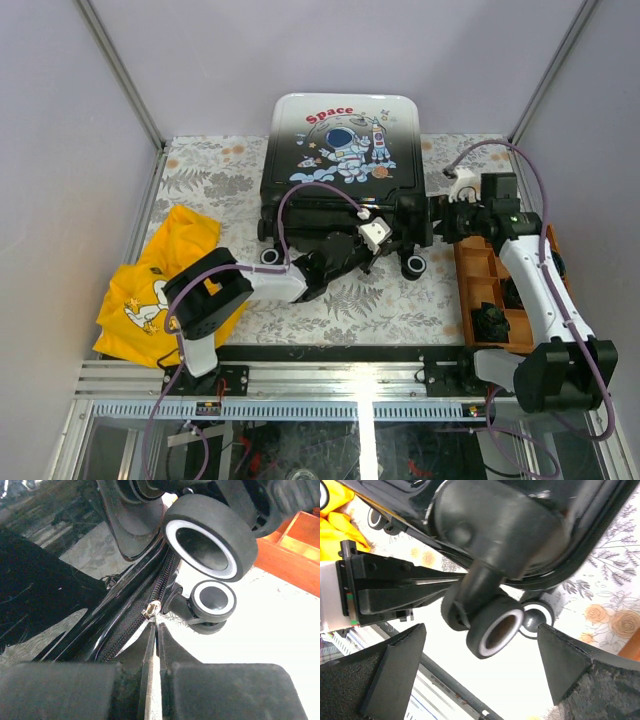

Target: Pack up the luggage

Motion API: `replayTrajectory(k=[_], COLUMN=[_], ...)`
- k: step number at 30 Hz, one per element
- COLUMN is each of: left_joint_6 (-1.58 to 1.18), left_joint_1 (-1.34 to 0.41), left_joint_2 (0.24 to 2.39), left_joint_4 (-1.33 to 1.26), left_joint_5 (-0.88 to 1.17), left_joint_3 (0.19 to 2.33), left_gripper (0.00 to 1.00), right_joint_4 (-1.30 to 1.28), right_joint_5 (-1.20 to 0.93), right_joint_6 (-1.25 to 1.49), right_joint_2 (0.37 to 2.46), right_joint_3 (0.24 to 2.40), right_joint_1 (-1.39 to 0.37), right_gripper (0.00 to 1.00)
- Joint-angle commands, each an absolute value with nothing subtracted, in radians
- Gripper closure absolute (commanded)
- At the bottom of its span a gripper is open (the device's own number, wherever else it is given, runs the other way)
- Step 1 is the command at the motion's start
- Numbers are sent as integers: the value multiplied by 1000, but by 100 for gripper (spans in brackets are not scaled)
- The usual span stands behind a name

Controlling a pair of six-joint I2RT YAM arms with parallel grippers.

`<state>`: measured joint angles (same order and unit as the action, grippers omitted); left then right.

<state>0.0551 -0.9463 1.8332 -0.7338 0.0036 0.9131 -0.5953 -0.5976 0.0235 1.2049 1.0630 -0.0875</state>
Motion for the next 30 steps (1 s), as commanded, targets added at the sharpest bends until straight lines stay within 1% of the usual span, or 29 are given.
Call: replayTrajectory(k=[1,2,5,9,13,16,17,22,28,30], left_joint_6=[56,55,58,72,69,57,52,66,92,81], left_joint_1=[-963,-964,-964,-965,-974,-986,-992,-1027,-1052,-1061], left_joint_2=[1777,1776,1781,1785,1809,1837,1850,1886,1978,2009], left_joint_4=[-829,-830,-816,-817,-826,-855,-857,-928,-1043,-1045], left_joint_5=[124,130,139,158,170,162,157,177,172,155], left_joint_3=[882,877,886,896,919,939,950,989,1087,1131], left_gripper=[100,100,100,100,100,100,100,100,100,100], right_joint_4=[-617,-588,-513,-461,-233,-165,-137,9,33,25], right_joint_5=[-731,-763,-880,-834,-809,-846,-863,-944,-970,-976], right_joint_6=[-58,-26,56,95,249,313,337,477,523,522], right_joint_2=[1213,1228,1273,1280,1297,1349,1355,1357,1330,1327], right_joint_3=[1089,1083,1082,1043,906,889,887,883,895,898], right_joint_1=[0,23,90,100,93,65,52,-8,-30,-32], right_gripper=[1,1,7,15,35,50,52,59,60,61])
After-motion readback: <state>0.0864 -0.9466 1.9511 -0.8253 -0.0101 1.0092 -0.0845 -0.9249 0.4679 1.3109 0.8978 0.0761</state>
